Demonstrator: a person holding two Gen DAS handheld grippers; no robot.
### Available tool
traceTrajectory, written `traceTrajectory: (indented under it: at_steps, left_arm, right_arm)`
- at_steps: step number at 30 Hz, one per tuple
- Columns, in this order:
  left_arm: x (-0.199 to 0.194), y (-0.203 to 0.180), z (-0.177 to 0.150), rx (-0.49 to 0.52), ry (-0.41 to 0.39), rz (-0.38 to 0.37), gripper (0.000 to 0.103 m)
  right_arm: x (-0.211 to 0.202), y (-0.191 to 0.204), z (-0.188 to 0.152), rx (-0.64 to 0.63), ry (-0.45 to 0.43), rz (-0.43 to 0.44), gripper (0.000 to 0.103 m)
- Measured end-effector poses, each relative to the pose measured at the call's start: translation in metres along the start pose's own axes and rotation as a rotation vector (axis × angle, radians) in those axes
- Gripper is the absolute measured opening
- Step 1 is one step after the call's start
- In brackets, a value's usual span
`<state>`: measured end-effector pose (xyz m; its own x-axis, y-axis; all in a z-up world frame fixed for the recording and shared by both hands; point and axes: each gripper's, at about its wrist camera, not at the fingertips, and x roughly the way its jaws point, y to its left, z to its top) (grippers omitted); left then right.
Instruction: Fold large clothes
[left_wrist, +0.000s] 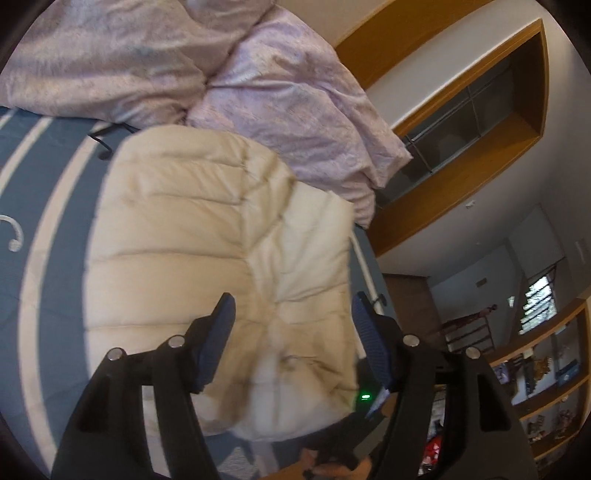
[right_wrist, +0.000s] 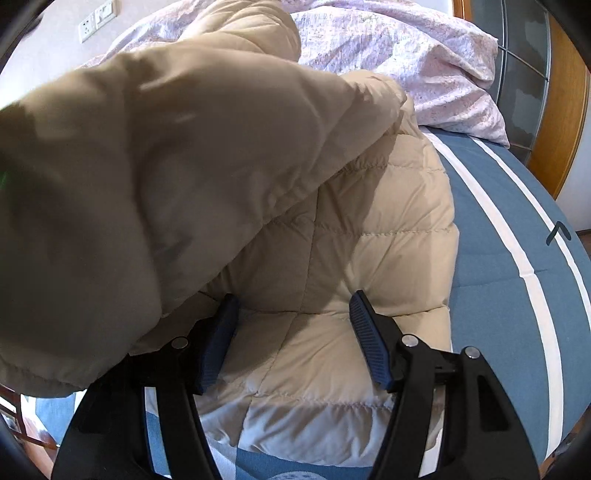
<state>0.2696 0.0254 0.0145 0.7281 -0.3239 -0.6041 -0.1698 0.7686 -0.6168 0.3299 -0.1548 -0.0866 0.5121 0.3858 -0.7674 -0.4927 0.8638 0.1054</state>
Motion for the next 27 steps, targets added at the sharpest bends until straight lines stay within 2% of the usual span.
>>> traceTrajectory:
  at_steps: [9, 17, 27]
  left_arm:
    - [-0.008, 0.028, -0.006, 0.004, -0.007, 0.127, 0.065]
    - [-0.008, 0.037, -0.019, 0.106, -0.045, 0.293, 0.065]
    - [0.030, 0.038, -0.038, 0.138, 0.024, 0.321, 0.069]
  right_arm:
    - [0.000, 0.000, 0.001, 0.010, 0.000, -0.003, 0.065]
    - [-0.003, -0.001, 0.001, 0.016, -0.005, -0.012, 0.065]
    - [-0.003, 0.004, 0.000, 0.016, -0.011, -0.015, 0.064]
